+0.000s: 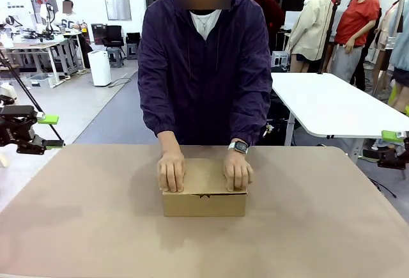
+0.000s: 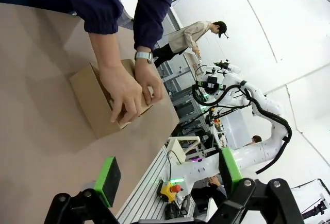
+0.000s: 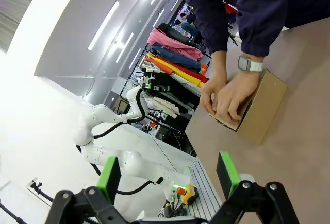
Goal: Pack the items into the box.
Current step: Close the Mailer Box.
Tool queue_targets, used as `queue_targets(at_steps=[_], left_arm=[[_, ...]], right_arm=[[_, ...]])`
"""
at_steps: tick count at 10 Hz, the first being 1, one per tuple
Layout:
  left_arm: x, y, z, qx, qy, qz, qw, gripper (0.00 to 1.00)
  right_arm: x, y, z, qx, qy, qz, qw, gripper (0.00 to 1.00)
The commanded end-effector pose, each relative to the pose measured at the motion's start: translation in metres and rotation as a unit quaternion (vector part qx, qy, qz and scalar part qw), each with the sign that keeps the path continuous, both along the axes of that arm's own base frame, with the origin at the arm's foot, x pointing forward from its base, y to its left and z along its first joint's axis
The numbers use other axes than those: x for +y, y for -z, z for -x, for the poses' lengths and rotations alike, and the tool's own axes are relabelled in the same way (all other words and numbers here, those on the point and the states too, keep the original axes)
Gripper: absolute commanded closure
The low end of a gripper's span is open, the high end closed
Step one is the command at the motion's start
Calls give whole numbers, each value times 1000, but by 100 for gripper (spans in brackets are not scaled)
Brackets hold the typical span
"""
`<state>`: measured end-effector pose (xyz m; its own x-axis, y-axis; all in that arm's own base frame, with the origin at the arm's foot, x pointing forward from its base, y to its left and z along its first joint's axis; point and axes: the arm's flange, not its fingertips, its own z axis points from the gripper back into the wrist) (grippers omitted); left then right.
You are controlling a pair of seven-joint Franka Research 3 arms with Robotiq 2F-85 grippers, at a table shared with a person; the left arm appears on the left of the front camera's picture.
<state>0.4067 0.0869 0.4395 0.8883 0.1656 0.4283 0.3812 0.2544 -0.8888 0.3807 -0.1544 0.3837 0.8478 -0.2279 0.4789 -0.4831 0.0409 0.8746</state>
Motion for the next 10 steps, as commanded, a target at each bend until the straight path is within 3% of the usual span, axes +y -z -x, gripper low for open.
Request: queue_targets(at_steps=[1,10], left_arm=[[0,-2,2,-2,0,-2,1000,0],[0,-2,2,-2,0,-2,1000,0]], right_arm=[[2,-5,1,-5,-4,-1,1000,0],[2,-5,1,-5,-4,-1,1000,0]])
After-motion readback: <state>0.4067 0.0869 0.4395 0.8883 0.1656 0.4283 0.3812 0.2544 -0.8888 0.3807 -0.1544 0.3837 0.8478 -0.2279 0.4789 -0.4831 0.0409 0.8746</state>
